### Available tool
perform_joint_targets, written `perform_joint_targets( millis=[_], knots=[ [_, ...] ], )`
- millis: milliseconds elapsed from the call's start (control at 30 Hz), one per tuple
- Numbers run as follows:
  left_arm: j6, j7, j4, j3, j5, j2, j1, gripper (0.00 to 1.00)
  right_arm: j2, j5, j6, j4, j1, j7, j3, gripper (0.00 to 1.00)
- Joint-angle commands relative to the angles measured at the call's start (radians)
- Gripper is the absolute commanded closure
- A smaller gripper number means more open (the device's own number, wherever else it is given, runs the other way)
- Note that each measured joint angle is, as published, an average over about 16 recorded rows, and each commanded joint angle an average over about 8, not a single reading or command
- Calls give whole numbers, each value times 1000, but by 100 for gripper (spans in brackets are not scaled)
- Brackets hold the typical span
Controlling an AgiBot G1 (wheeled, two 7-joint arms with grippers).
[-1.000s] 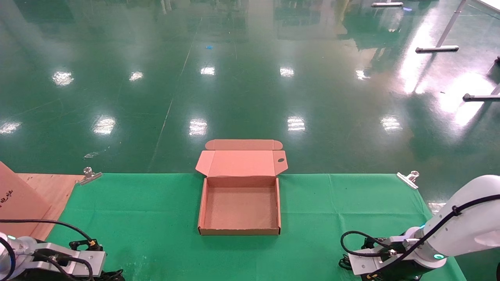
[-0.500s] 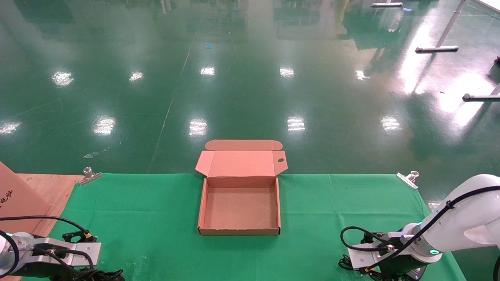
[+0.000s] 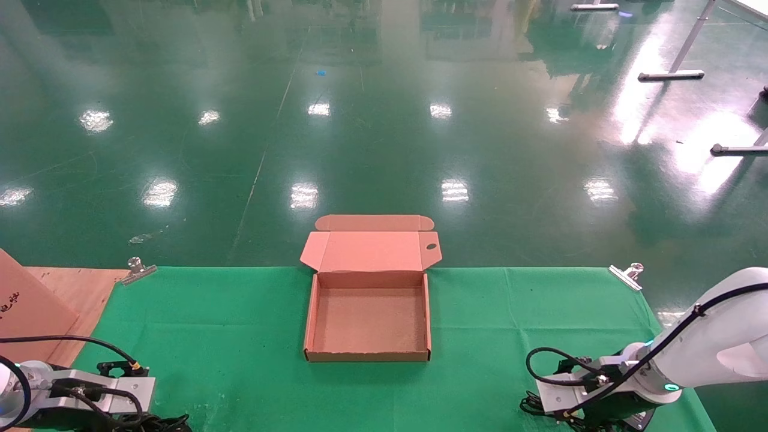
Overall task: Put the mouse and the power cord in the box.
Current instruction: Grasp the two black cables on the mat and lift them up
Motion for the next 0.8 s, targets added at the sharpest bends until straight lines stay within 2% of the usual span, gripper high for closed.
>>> perform_joint_targets(
  millis=[33,800],
  knots=[
    [-1,2,2,0,0,0,-3,100,-4,3,4,-13,5,-12,2,100],
    [51,22,15,-8,-12,0,-7,100,-9,25,6,-92,31,-71,17,100]
  ],
)
